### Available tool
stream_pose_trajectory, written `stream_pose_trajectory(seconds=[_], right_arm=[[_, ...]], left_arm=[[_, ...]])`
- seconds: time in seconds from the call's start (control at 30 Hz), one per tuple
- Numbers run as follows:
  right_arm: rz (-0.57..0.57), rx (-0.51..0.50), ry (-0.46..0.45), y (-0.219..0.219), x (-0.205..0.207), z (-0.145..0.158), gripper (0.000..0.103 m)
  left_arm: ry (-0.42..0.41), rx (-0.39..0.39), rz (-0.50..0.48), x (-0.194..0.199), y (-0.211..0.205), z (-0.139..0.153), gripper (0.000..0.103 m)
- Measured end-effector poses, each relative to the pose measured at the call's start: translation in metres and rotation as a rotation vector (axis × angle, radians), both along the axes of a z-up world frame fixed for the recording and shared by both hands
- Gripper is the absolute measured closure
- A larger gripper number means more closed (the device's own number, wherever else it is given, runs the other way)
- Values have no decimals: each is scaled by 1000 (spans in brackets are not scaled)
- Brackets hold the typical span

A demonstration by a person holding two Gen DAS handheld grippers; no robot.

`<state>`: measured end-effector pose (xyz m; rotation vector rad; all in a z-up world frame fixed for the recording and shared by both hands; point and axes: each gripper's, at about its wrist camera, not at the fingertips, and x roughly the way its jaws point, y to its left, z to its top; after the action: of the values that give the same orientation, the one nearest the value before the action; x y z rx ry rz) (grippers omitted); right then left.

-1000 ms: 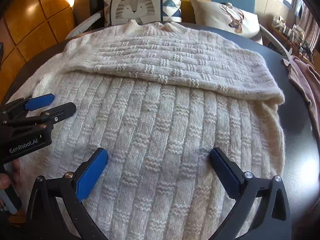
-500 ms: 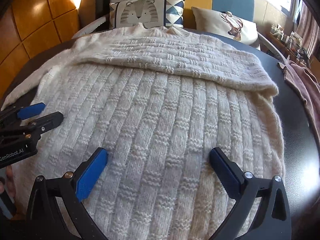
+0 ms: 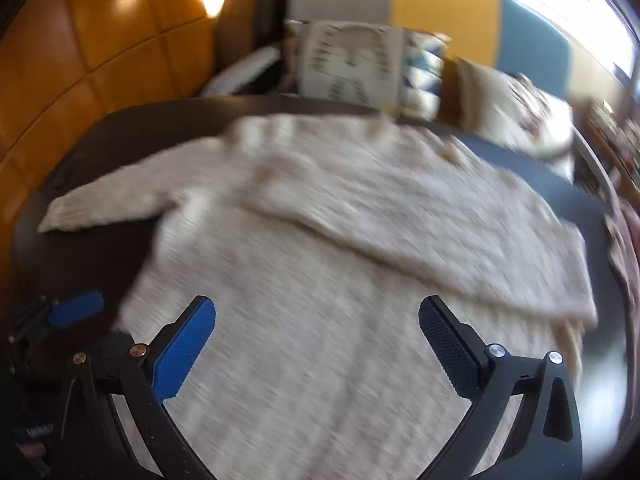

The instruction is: Fold clothes

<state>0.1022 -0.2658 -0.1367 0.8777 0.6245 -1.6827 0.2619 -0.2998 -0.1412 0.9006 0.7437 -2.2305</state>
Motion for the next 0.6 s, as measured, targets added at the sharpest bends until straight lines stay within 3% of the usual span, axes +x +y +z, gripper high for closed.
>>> stream_pose_trajectory(seconds=[0.3, 0.43, 0.6], right_arm=[[438, -31, -32, -141, 150, -3, 0], [624, -21, -11, -182, 227, -16, 0], [780, 10, 5, -211, 304, -35, 1]], left_arm=[[-8, 26, 341, 142, -45, -10, 34], [-21, 56, 501, 201, -60, -21, 34], [-42, 85, 611, 249, -68, -33, 34]])
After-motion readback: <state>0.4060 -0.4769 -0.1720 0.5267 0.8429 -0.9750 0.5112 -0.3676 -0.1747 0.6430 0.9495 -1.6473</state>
